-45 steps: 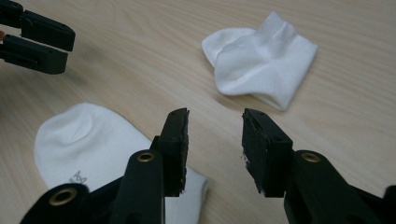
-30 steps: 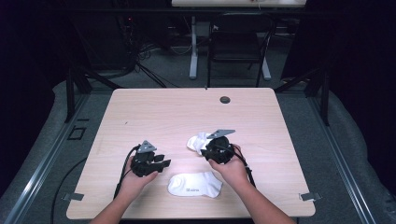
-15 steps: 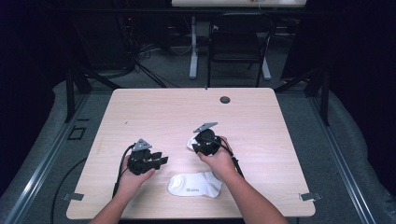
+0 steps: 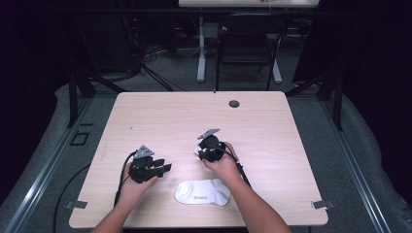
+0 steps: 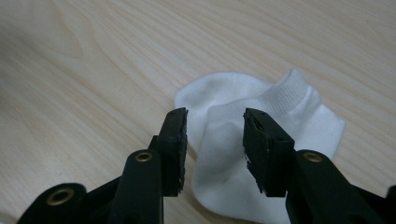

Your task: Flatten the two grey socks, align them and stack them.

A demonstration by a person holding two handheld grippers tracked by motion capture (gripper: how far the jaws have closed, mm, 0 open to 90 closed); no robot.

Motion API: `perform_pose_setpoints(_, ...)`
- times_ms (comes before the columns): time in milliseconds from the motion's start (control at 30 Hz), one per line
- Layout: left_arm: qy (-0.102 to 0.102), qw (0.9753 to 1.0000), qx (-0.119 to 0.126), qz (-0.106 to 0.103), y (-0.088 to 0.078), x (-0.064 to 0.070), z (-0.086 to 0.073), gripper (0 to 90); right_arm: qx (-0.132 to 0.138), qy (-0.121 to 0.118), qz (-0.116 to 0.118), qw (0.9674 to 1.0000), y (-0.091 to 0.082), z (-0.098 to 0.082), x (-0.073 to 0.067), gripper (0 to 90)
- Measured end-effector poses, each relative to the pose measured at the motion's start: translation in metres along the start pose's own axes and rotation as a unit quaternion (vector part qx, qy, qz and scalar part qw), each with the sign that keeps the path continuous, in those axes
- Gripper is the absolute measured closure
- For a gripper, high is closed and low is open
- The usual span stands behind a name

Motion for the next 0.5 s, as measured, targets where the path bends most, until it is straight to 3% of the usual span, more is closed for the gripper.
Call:
perform_pose_setpoints(267, -0.001, 1.0000, 0.000, 0.001, -0.0011, -0.0010, -0.0016, 58.5, -0.024, -0.015, -0.024, 0.9993, 0.0076, -0.0031, -0.0002, 68.9)
perform_pose_setpoints(500, -0.001, 1.0000, -0.001, -0.001, -0.0007, -0.0002, -0.0024, 58.5, -0.027, -0.014, -0.025, 0.9992, 0.0068, -0.0047, -0.0005, 84.0)
Point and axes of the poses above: each handheld gripper's, and its own axes: y roughly forward along the jaws, z roughly out of its top, x roughly to its right, the point moved 4 cm from there along y, roughly forward along the jaws, and after that the axes turned 4 degrees about -x, right-handed, at the moved point
